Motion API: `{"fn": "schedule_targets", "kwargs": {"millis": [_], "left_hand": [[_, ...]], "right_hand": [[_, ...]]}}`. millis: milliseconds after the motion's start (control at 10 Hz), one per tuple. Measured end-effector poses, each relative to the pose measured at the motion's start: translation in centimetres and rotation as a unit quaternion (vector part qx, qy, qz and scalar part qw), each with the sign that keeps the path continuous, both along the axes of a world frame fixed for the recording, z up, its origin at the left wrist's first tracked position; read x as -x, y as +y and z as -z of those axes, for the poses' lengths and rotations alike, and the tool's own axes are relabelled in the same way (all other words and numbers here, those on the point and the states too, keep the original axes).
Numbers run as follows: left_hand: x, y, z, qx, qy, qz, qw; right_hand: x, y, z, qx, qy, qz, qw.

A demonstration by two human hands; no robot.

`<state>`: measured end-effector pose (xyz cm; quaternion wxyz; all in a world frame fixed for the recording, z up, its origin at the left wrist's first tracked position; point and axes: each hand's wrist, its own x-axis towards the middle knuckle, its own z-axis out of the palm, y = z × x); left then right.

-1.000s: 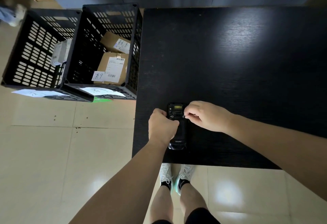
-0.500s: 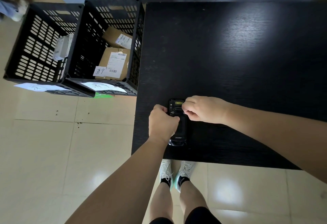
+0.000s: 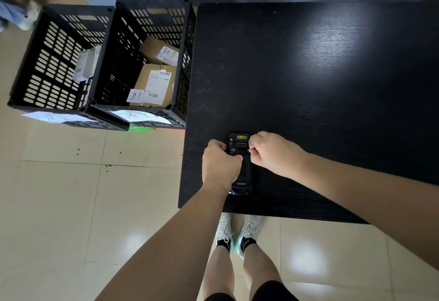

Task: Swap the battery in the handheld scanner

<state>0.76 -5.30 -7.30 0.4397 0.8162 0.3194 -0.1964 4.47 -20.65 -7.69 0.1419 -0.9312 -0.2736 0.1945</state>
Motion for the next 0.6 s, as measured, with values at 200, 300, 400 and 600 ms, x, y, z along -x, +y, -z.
{"fn": "schedule_targets", "kwargs": {"millis": [200,300,400,600], "left_hand": [[0.0,-0.1,0.1,-0.008,0.000,0.002,1.000],[-0.1,-0.1,0.3,-0.008,-0.001,0.002,1.000],[0.1,-0.2,0.2,-0.009,0.001,0.016,1.000],[2.2,1.2,-2.2,0.014,0.026,0.056,0.998]], "right_hand": [[0.8,1.2,-0.5,0.028,0.032,0.083,0.996],[1.3,1.4,-0.6,0.023,0.022,0.097,0.995],[2.2,1.4,-0.6,-0.002,0.015,0.119,0.993],[8.0,-0.9,-2.3,-0.126,0.026,0.352,0.927]]}}
